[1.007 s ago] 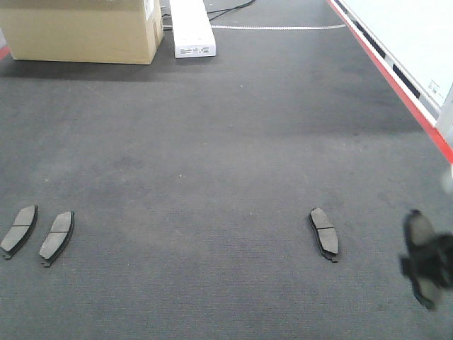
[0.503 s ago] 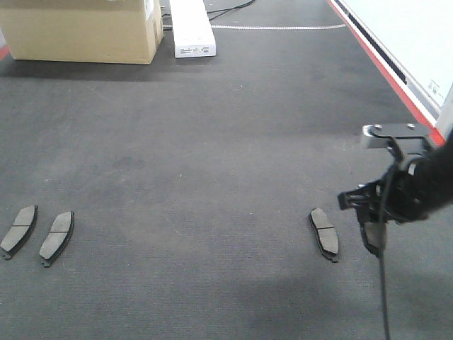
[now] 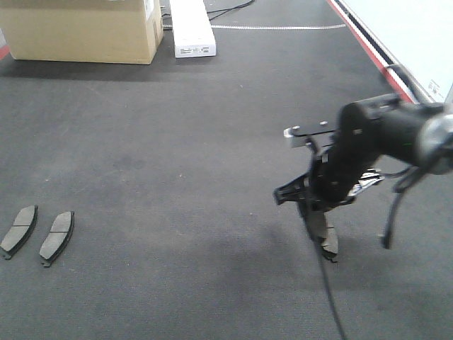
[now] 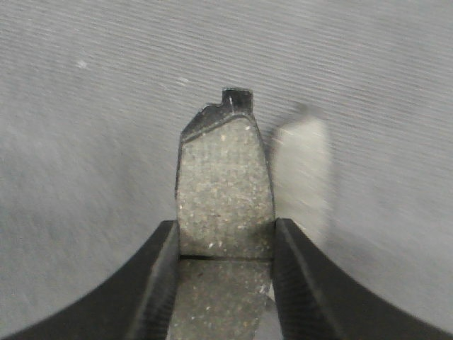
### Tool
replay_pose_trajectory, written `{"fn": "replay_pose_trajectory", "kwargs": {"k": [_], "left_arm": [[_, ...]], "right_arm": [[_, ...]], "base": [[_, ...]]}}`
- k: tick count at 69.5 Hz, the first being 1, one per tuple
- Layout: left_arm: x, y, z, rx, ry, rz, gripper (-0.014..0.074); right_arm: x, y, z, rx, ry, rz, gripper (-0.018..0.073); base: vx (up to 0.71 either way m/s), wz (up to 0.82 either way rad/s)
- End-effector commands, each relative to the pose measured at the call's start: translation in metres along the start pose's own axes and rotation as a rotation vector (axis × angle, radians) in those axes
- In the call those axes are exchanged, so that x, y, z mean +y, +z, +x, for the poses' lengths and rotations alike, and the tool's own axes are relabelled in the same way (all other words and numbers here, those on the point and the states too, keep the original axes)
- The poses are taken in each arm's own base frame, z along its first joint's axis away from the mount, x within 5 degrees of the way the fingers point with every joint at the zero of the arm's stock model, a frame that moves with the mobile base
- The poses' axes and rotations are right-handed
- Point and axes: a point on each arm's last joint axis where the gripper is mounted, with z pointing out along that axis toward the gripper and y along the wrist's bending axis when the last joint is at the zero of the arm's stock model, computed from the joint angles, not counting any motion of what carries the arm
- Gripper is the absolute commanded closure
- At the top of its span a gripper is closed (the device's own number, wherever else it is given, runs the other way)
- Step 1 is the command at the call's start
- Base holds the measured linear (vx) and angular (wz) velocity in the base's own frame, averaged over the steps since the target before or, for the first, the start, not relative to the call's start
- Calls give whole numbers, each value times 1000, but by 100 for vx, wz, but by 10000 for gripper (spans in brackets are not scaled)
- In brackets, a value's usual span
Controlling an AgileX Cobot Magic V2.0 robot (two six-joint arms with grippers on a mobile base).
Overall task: Move and align brake pads A on conveyor
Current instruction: 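Lower the right gripper beside the brake pad nearest it on the belt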
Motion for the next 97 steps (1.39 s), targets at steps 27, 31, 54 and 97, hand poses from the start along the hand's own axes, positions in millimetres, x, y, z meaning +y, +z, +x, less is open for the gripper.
{"fn": "replay_pose_trajectory", "kwargs": {"k": [27, 31, 54, 97], "left_arm": [[1, -2, -13, -81, -3, -5, 603], [1, -2, -13, -81, -3, -5, 603], [1, -2, -13, -81, -3, -5, 603], [1, -2, -13, -81, -3, -5, 603]], "right_arm": [[23, 16, -15, -50, -10, -9, 564], [23, 17, -15, -55, -9, -10, 564], [24, 25, -16, -48, -9, -9, 564], [24, 22, -18, -76, -49, -9, -69]], "base": [[0, 0], [0, 0], [0, 0], [0, 0]]}}
